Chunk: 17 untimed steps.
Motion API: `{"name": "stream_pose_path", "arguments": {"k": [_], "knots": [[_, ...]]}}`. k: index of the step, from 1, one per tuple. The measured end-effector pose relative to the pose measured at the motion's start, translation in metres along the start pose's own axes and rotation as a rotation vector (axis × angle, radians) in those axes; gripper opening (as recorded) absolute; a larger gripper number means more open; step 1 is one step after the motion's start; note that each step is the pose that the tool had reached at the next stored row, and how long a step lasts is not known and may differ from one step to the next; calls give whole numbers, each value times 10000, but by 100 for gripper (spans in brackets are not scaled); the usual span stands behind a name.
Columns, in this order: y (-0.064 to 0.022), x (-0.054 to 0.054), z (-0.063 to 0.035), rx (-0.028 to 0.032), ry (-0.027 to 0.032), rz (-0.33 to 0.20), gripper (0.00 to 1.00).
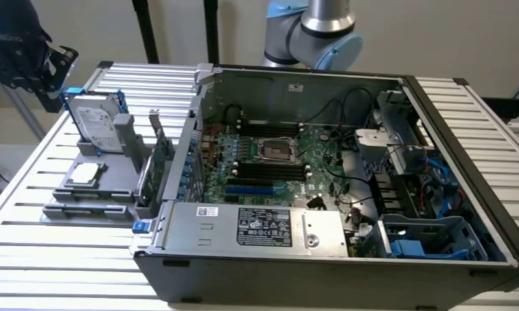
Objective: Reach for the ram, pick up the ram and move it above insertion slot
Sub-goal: 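Reach for the ram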
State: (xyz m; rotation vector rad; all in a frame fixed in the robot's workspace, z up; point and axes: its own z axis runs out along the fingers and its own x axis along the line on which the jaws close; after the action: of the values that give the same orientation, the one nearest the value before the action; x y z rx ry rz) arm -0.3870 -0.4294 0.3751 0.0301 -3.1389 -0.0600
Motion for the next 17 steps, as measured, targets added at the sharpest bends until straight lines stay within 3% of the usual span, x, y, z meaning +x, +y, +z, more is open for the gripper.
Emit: {"name": "stream_pose_path", "arguments": {"k": [7,17], "knots": [[-171,-67,59,-2,4,0,11],[-294,-118,200,2,14,0,11]]}}
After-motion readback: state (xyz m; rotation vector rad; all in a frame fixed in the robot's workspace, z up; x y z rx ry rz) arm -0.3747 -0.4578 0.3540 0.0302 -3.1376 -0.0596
